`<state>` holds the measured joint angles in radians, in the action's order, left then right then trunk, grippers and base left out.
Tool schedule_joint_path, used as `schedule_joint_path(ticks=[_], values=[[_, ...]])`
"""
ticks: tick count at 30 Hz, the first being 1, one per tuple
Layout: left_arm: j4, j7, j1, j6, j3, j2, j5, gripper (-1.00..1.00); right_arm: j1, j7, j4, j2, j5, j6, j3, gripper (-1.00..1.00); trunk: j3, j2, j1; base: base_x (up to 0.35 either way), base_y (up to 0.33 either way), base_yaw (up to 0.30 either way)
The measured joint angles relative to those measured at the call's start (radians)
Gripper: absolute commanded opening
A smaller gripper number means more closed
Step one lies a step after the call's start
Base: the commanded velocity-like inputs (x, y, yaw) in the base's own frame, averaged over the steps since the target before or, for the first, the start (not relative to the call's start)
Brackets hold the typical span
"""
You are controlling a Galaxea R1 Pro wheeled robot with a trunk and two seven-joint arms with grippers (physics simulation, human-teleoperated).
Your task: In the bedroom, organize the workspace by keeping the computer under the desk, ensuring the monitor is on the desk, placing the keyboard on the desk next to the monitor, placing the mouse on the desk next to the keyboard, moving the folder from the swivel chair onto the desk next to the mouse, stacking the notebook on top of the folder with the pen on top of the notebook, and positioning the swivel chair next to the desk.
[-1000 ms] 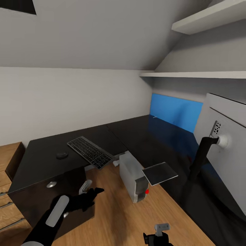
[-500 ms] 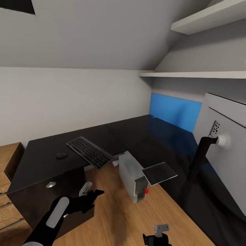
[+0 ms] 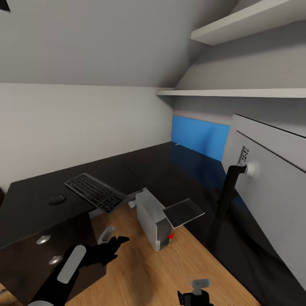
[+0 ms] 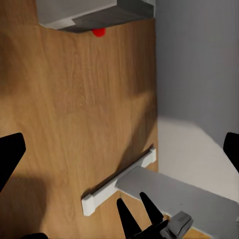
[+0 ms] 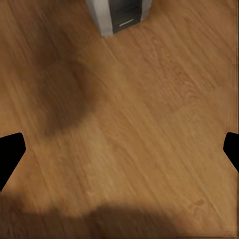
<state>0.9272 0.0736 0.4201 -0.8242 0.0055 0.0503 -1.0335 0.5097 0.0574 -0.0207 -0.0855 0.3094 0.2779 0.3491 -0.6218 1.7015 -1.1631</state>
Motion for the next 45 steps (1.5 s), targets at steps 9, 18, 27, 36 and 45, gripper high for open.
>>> schedule_joint_path(ticks=[9, 18, 27, 36, 45], values=[[0.0, 0.0, 0.0, 0.001, 0.0, 0.001, 0.0, 1.0, 0.0, 0.0, 0.0, 0.0, 0.0, 0.0, 0.0, 1.0, 0.0, 0.0, 0.0, 0.0, 0.0, -0.246], [0.0, 0.0, 0.0, 0.001, -0.001, 0.013, 0.0, 1.0, 0.0, 0.0, 0.0, 0.0, -0.001, 0.0, 0.0, 1.0, -0.001, 0.0, 0.0, 0.0, 0.0, -0.065], [0.0, 0.0, 0.0, 0.001, -0.001, 0.017, 0.0, 1.0, 0.0, 0.0, 0.0, 0.0, -0.001, 0.0, 0.0, 1.0, -0.001, 0.0, 0.0, 0.0, 0.0, -0.008], [0.0, 0.001, 0.0, 0.001, -0.001, 0.017, 0.0, 1.0, -0.007, 0.0, 0.0, 0.001, -0.001, -0.004, -0.001, 1.0, -0.001, 0.0, 0.0, 0.0, 0.0, 0.0], [0.0, 0.001, 0.0, 0.001, -0.003, 0.024, 0.003, 1.0, -0.091, -0.003, 0.004, 0.043, -0.004, -0.007, -0.002, 1.0, -0.001, 0.0, 0.0, 0.0, 0.0, 0.0]])
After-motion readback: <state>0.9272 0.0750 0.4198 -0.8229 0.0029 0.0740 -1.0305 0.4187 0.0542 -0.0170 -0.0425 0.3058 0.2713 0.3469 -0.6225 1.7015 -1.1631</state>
